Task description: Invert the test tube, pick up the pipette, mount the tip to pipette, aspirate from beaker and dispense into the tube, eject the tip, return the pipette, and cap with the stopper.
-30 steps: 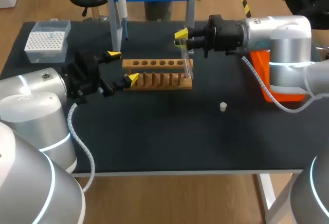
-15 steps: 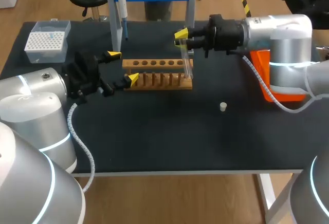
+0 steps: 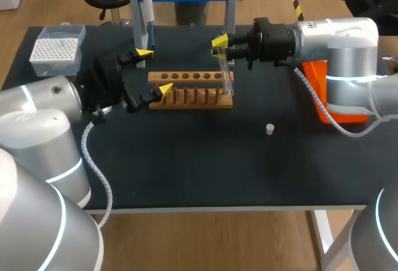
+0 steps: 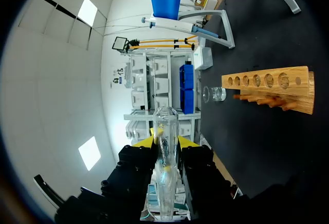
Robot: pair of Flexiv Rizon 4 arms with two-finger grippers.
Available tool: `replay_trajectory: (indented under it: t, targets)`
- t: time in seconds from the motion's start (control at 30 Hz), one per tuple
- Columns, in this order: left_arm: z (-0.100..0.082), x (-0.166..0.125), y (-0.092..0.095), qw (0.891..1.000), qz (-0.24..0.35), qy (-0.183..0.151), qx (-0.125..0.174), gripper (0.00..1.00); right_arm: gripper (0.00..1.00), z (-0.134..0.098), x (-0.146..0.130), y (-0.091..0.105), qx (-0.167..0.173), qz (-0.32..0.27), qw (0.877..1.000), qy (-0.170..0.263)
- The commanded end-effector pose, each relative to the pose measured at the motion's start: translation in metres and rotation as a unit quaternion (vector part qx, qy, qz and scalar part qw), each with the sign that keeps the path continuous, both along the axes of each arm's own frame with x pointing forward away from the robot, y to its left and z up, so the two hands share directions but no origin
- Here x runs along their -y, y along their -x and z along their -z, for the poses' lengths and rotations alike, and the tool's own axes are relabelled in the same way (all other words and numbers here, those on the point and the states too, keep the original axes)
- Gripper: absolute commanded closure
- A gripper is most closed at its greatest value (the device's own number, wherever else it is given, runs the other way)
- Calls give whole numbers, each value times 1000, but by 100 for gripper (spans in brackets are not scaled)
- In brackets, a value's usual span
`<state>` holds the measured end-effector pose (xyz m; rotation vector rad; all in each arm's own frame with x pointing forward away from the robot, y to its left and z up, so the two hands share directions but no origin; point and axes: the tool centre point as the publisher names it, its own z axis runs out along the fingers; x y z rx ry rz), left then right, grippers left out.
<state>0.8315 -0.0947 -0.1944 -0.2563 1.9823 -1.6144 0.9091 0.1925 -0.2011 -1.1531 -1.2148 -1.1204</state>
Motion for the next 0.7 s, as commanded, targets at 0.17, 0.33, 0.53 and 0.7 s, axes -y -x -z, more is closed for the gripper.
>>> replay_trajectory:
  t: [0.17,0.33,0.53,0.7]
  targets:
    - [7,-8,6,974,98,-16,206,0,100,-1,0,0,0,0,1000,1]
    - [10,-12,3,924,127,-59,355,0,100,-1,0,0,0,0,1000,1]
    - [18,-13,3,842,200,-96,492,0,100,-1,0,0,0,0,1000,1]
    - [10,-7,5,799,227,-124,543,0,100,-1,0,0,0,0,1000,1]
